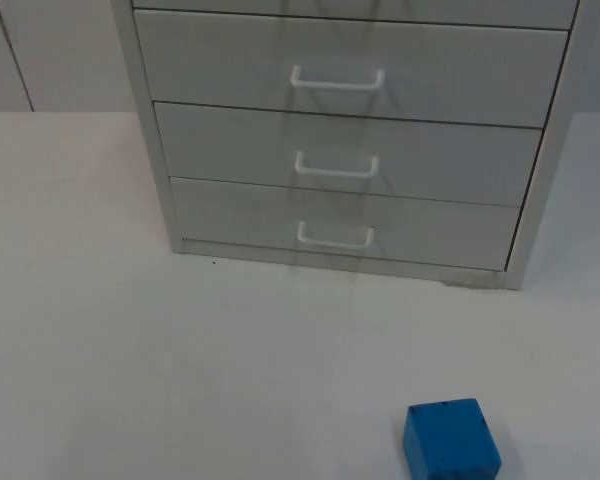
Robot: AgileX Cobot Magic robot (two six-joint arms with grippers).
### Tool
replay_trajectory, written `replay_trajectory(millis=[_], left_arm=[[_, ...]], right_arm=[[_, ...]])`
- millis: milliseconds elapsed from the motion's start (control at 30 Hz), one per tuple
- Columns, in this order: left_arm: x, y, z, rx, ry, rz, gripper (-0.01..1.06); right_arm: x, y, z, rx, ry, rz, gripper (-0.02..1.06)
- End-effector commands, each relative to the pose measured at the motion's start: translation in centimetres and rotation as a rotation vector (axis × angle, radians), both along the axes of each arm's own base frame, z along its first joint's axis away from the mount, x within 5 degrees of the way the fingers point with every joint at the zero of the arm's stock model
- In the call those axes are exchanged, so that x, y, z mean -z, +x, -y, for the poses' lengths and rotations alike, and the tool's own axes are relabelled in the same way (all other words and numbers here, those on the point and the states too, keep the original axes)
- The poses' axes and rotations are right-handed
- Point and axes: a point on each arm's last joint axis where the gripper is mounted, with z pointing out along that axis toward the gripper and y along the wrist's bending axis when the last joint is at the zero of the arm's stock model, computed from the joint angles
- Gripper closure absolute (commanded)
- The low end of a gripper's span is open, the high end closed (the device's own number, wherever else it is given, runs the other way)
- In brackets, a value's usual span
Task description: Open the drawer with the left hand, place the block into the drawer with the right hand, then close the drawer with the left hand.
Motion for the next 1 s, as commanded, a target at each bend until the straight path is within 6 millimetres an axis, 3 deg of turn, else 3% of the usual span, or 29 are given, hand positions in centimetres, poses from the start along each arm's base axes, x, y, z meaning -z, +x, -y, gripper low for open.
replay_trajectory(millis=[0, 233, 400, 533, 633, 767, 933, 967], left_arm=[[0.1, 0.1, 0.1, 0.005, -0.007, 0.008, 0.00], [0.0, 0.5, 0.0, 0.005, -0.007, -0.019, 0.00], [-0.9, 2.1, 0.2, 0.014, -0.026, -0.079, 0.00], [-2.3, 4.5, 0.3, 0.024, -0.053, -0.130, 0.00], [-2.8, 5.9, 0.4, 0.027, -0.066, -0.157, 0.00], [-3.0, 7.8, 0.4, 0.022, -0.075, -0.218, 0.00], [-2.2, 10.8, 0.3, 0.015, -0.081, -0.357, 0.00], [-2.2, 10.8, 0.3, 0.015, -0.081, -0.357, 0.00]], right_arm=[[-0.1, 0.0, 0.0, 0.000, -0.003, 0.015, -0.01], [-0.7, 1.2, -0.1, -0.003, -0.001, -0.028, -0.01], [-2.4, 2.9, -0.2, -0.008, -0.002, -0.026, -0.01], [-4.6, 5.7, -0.4, -0.011, -0.001, -0.032, -0.01], [-5.1, 7.2, -0.5, -0.013, -0.002, -0.054, -0.01], [-4.9, 9.6, -0.6, -0.011, -0.003, -0.140, -0.01], [-3.1, 13.3, -0.8, -0.011, -0.012, -0.320, -0.01], [-3.1, 13.3, -0.8, -0.011, -0.012, -0.320, -0.01]])
